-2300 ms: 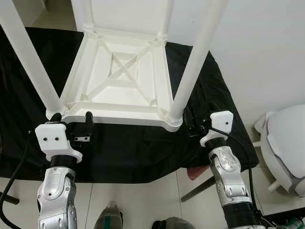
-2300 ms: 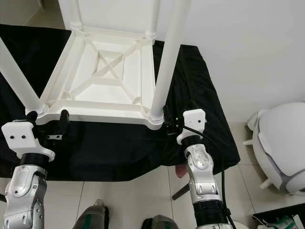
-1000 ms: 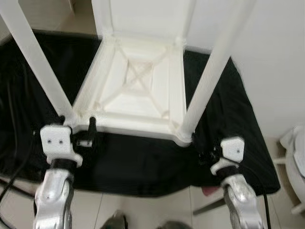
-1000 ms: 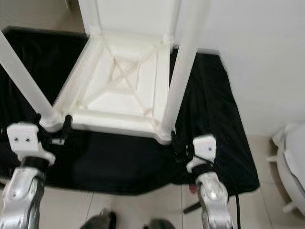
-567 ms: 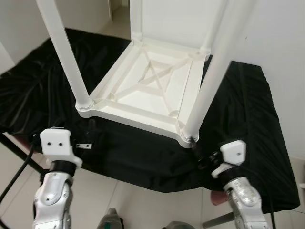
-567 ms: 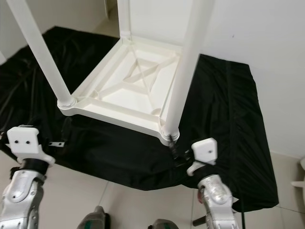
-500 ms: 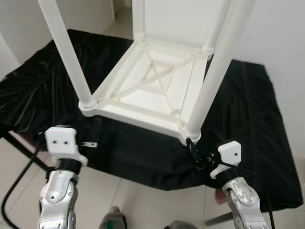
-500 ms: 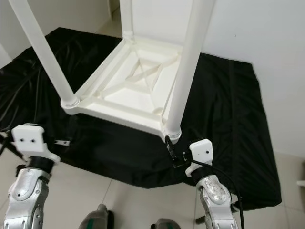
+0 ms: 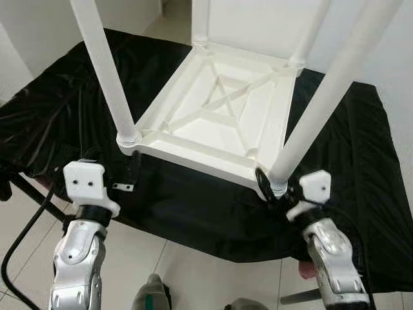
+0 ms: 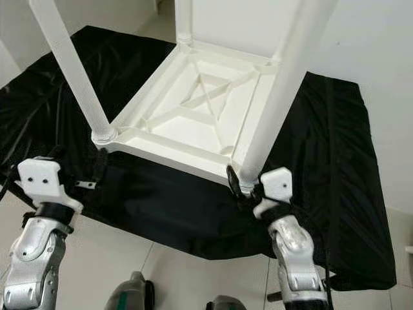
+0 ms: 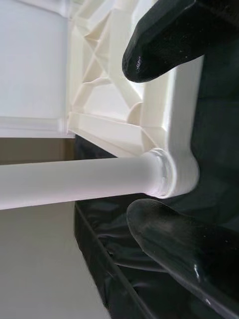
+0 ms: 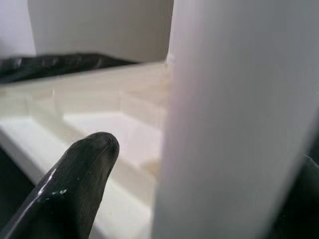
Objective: Building children table
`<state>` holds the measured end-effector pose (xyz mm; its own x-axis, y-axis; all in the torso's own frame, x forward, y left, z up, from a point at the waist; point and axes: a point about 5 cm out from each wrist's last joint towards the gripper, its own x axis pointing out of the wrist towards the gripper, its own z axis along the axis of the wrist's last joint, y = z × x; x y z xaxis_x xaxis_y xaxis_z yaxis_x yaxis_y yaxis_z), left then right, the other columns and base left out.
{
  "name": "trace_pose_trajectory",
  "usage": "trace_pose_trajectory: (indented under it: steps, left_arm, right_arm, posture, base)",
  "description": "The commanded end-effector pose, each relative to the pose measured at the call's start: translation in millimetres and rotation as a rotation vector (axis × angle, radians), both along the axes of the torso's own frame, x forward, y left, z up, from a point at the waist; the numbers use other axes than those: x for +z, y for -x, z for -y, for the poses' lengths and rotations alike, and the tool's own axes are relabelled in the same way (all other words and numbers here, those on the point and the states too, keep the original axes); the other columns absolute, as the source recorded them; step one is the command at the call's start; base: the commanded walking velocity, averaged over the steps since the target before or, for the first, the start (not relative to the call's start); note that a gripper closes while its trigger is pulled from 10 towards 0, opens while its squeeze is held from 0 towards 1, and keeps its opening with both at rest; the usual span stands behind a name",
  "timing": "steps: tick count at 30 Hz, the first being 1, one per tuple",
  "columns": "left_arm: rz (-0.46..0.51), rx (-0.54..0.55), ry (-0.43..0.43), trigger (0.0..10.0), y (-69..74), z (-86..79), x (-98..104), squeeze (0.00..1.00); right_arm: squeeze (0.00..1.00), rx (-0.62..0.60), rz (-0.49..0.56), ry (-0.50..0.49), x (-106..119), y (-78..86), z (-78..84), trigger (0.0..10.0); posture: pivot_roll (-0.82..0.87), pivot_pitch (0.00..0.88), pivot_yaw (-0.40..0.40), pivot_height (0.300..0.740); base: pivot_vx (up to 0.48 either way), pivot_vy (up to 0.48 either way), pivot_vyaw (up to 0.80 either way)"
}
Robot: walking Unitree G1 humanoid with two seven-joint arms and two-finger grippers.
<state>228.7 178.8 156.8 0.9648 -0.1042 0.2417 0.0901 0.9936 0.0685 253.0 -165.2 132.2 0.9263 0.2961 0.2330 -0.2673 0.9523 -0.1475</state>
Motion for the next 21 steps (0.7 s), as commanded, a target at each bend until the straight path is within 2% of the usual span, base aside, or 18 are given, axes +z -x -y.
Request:
trace_pose_trajectory:
  steps: [1, 4, 8, 12, 18, 21]
  left_arm:
    - [-0.027, 0.010, 0.014, 10.0, -0.8, -0.9, -4, 0.00]
    - [-0.006, -0.004, 0.008, 10.0, -4.1, 1.6, 2, 0.00]
    - [-0.002, -0.027, 0.009, 10.0, -5.8, 4.0, 4, 0.00]
    - [-0.024, -0.111, 0.017, 10.0, -9.9, 13.1, 2, 0.00]
    - [-0.073, -0.211, 0.006, 10.0, -25.9, 30.3, -4, 0.00]
    - [-0.096, -0.218, -0.005, 10.0, -31.3, 33.2, -8, 0.00]
  right_arm:
    - [0.00, -0.013, -0.016, -0.022, -2, -1.6, 0.1, 10.0]
    - [0.00, -0.015, 0.036, -0.062, 13, -7.9, -5.5, 10.0]
    - [0.00, -0.015, 0.062, -0.085, 21, -9.2, -7.3, 10.0]
    - [0.00, -0.060, 0.122, -0.140, 42, -11.8, -4.8, 10.0]
    - [0.00, -0.118, 0.264, -0.212, 88, -22.4, -4.4, 10.0]
    - [0.00, -0.125, 0.287, -0.231, 96, -24.6, -4.5, 10.0]
  posture:
    - [0.06, 0.021, -0.028, 0.740]
    - [0.07, 0.017, -0.029, 0.740]
    - [0.07, 0.022, -0.030, 0.740]
    - [0.06, 0.027, -0.027, 0.740]
    - [0.04, 0.030, -0.020, 0.740]
    - [0.04, 0.030, -0.019, 0.740]
  base:
    - [0.000, 0.000, 0.00]
    - [0.000, 0.000, 0.00]
    - [0.000, 0.000, 0.00]
    - [0.000, 0.000, 0.00]
    - [0.000, 0.000, 0.00]
    - [0.000, 0.000, 0.00]
